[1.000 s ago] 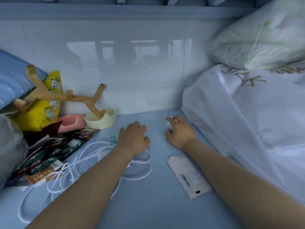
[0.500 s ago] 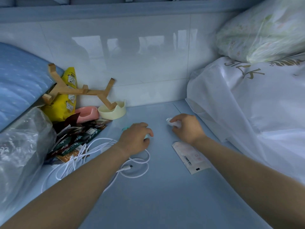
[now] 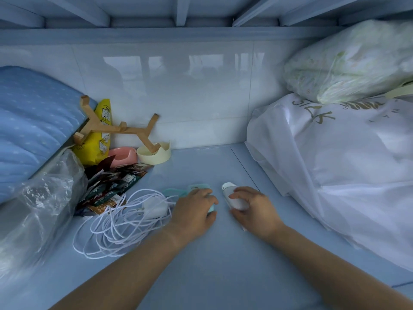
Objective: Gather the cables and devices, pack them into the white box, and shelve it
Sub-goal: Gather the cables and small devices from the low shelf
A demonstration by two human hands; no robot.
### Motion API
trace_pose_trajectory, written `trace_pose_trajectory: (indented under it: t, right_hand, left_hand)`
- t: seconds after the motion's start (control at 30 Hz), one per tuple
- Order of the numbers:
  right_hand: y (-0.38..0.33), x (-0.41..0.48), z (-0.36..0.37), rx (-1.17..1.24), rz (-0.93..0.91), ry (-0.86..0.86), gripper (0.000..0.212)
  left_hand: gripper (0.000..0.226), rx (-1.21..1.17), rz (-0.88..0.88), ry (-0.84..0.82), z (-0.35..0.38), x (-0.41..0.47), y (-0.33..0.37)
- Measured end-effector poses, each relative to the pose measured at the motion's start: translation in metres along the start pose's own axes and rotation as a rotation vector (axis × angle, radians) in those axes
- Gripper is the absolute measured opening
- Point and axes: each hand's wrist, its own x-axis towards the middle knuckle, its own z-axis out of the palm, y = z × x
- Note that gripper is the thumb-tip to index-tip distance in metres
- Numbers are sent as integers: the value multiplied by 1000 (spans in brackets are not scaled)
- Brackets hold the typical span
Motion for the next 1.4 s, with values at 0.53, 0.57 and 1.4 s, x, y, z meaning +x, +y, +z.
trace_pose_trajectory:
  t: [0.53,0.57,1.4]
  right_hand:
    - [5,-19,5,-78,-103,-55,43]
    - [6,-19,5,-74,-106,-57,43]
    - [-78,1,48,-27,-83,-97,52]
  left_hand:
    - [44,-66,-211,223,16,-34,30]
    - [43,-70,-218,237,15,-35,31]
    - [67,176,-102,-47,-47,-65,-49]
